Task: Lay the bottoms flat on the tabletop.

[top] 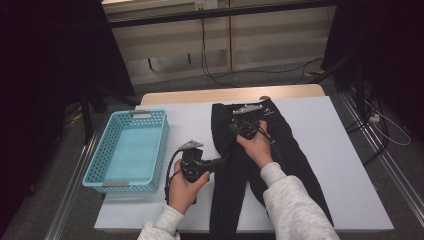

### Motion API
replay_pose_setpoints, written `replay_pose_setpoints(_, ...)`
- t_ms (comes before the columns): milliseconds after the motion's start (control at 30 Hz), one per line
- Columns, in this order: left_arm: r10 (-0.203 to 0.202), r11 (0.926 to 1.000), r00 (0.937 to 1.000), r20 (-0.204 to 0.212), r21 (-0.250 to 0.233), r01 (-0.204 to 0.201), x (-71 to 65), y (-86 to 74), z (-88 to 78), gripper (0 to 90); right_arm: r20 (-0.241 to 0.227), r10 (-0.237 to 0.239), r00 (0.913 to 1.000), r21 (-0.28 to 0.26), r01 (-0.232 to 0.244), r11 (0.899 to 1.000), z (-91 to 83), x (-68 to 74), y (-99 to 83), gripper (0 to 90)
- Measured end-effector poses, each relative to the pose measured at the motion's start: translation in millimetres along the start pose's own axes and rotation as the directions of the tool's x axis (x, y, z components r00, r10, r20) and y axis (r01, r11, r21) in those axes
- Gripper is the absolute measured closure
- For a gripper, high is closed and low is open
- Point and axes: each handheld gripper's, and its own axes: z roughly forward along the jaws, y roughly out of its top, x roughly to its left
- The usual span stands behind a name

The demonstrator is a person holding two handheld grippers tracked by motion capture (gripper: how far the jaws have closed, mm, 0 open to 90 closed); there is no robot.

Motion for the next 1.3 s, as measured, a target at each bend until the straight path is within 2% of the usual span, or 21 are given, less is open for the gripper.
replay_pose_setpoints(233,0.004,0.9999,0.9999,0.011,0.016,-0.004,-0.6,-1.8,3.6,87.5,0.017,-0.018,0.9997,0.013,0.017,1.0,-10.0,-8.9,-6.2,89.6)
replay_pose_setpoints(400,0.0,0.9997,1.0,0.001,0.023,0.0,0.2,-2.3,3.3,87.5,0.009,-0.023,0.9997,0.041,0.022,0.999,-6.5,-10.5,-13.8,88.8)
replay_pose_setpoints(533,0.007,0.9993,1.0,0.001,0.037,-0.007,0.1,-3.1,4.3,87.5,0.006,-0.014,0.9999,0.049,0.013,0.999,2.4,-11.4,-16.4,79.7)
replay_pose_setpoints(600,0.009,0.9993,1.0,0.001,0.037,-0.009,0.3,-3.4,4.2,87.6,0.027,-0.014,0.9995,0.06,0.012,0.998,7.6,-11.8,-16.1,71.8)
replay_pose_setpoints(667,0.006,0.9994,1.0,-0.003,0.033,-0.006,0.7,-3.5,3.6,87.5,0.044,0.003,0.999,0.058,-0.006,0.998,12.0,-13.6,-15.9,68.9)
replay_pose_setpoints(767,0.005,0.9995,1.0,0.0,0.032,-0.005,1.0,-3.8,3.2,87.5,0.037,0.042,0.9984,0.055,-0.044,0.998,19.1,-15.7,-15.6,61.0)
replay_pose_setpoints(833,0.005,0.9994,1.0,0.004,0.034,-0.006,0.8,-3.9,3.2,87.5,0.026,0.048,0.9985,0.055,-0.049,0.997,23.6,-14.7,-15.1,63.7)
replay_pose_setpoints(867,0.004,0.9995,1.0,0.004,0.033,-0.005,0.9,-3.8,3.4,87.5,0.025,0.049,0.9985,0.052,-0.05,0.997,25.1,-14.1,-14.6,68.9)
replay_pose_setpoints(900,0.004,0.9995,1.0,0.006,0.032,-0.004,0.8,-3.8,3.4,87.5,0.018,0.047,0.9987,0.042,-0.048,0.998,25.6,-14.1,-13.6,77.7)
replay_pose_setpoints(1000,0.002,0.9995,0.9999,0.012,0.03,-0.002,0.2,-3.3,3.2,87.5,0.006,0.049,0.9988,0.034,-0.049,0.998,24.0,-14.7,-10.2,88.4)
replay_pose_setpoints(1133,-0.001,0.9999,0.9998,0.02,0.016,0.001,-0.2,-1.6,2.3,87.5,0.01,0.031,0.9995,-0.002,-0.031,1.0,15.2,-15.6,-3.1,89.7)
replay_pose_setpoints(1300,-0.004,0.9999,0.9994,0.034,0.011,0.003,-2.3,1.3,1.5,87.5,0.029,0.011,0.9995,-0.016,-0.01,1.0,3.7,-18.4,3.1,89.6)
